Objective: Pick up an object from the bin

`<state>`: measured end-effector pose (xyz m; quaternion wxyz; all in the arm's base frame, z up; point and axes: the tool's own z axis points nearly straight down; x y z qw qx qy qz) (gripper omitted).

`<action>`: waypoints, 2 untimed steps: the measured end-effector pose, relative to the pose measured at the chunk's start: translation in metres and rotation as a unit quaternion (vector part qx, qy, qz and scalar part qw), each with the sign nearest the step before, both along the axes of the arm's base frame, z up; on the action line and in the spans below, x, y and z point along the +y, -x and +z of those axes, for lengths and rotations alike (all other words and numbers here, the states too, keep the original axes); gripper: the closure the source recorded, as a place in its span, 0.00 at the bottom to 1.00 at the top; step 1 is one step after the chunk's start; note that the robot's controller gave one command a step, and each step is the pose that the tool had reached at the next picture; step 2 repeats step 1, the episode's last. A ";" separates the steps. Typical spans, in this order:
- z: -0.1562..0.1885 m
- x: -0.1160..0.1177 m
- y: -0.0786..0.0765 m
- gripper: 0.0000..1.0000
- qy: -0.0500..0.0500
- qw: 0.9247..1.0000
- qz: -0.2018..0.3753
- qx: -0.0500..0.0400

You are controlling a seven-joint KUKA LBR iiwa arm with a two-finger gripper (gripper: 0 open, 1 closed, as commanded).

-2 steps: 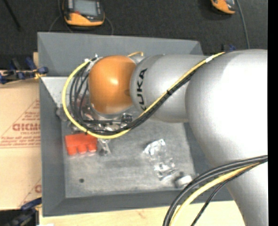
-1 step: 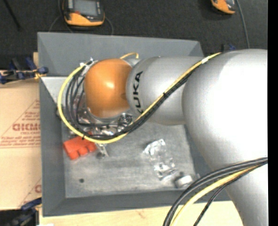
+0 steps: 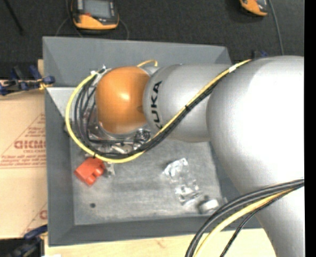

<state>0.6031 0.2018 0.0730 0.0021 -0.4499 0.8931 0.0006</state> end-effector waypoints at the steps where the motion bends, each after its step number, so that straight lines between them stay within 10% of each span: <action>1: 0.241 -0.002 -0.003 1.00 -0.001 0.999 -0.039 -0.005; 2: 0.241 -0.002 -0.003 1.00 -0.001 0.999 -0.039 -0.005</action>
Offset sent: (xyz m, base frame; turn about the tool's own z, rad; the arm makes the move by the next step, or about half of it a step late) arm 0.0006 -0.0013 0.2345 0.0782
